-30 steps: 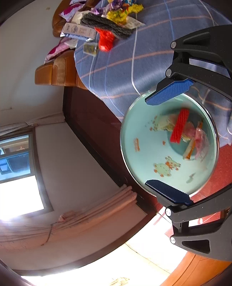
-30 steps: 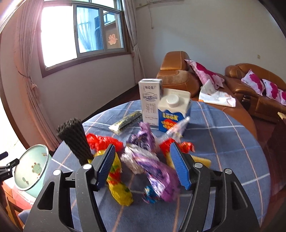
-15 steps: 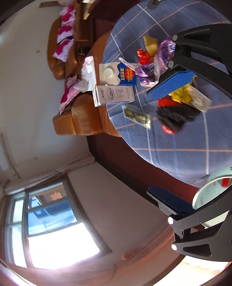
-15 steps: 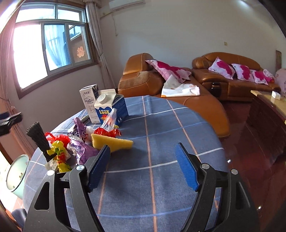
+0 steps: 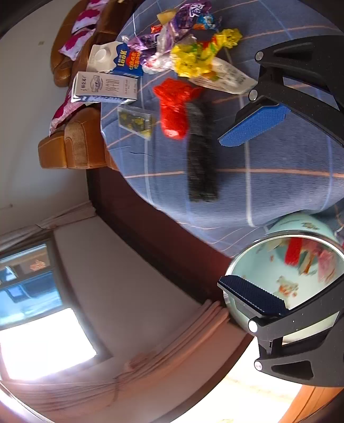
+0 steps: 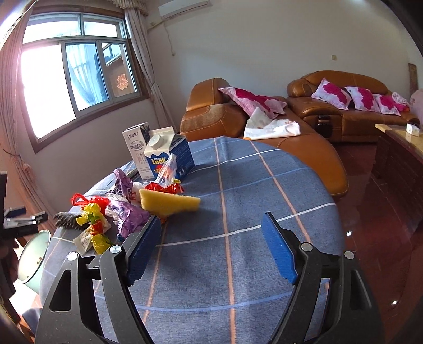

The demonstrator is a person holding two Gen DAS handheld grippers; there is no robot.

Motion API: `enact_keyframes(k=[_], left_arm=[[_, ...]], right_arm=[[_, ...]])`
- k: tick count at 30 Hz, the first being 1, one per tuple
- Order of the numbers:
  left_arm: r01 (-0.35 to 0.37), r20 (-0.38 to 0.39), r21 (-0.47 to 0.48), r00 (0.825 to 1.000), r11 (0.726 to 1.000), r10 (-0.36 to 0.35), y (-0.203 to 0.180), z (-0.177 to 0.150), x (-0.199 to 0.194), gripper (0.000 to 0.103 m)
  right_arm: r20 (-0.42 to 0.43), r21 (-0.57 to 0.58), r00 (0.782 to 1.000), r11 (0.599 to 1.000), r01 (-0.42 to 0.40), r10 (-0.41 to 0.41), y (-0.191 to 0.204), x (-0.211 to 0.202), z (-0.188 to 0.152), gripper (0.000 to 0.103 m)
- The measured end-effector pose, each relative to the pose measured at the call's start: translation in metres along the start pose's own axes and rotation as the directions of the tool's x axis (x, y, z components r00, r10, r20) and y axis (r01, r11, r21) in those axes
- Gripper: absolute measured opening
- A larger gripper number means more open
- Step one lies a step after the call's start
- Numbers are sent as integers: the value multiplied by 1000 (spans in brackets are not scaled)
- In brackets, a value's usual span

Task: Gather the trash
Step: 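Move both tools back toward the remaining trash on the table, then grasp the black coiled scrubber with the left tool while the right tool grasps the purple wrapper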

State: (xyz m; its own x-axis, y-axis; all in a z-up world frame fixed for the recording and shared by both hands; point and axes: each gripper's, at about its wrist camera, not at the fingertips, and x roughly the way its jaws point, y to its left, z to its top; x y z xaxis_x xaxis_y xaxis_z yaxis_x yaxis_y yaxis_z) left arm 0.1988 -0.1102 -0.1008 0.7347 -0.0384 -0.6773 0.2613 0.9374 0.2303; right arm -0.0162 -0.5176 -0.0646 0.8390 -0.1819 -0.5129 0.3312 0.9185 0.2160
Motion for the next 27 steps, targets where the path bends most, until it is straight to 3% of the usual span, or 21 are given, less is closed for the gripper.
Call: enact_keyframes(k=[2, 6, 14, 22, 25, 27], left_arm=[[37, -27, -40, 999, 999, -38, 5, -13, 9, 96], [60, -2, -120, 998, 991, -61, 18, -16, 15, 95], [45, 51, -58, 998, 997, -42, 22, 11, 25, 95], [99, 73, -35, 993, 994, -96, 15, 36, 42, 94], [142, 14, -17, 990, 990, -142, 6, 25, 58, 79], [206, -28, -20, 978, 978, -207, 1, 15, 66, 64]], right_arm=[[-5, -7, 1000, 1000, -3, 2, 6, 0, -2, 77], [-15, -34, 1000, 999, 8, -8, 13, 1, -3, 77], [-37, 0, 992, 993, 117, -117, 17, 14, 6, 78], [-45, -2, 992, 993, 121, -121, 42, 26, 13, 77], [-62, -12, 991, 993, 119, -119, 48, 33, 12, 77], [-72, -16, 990, 993, 117, -118, 51, 37, 11, 77]])
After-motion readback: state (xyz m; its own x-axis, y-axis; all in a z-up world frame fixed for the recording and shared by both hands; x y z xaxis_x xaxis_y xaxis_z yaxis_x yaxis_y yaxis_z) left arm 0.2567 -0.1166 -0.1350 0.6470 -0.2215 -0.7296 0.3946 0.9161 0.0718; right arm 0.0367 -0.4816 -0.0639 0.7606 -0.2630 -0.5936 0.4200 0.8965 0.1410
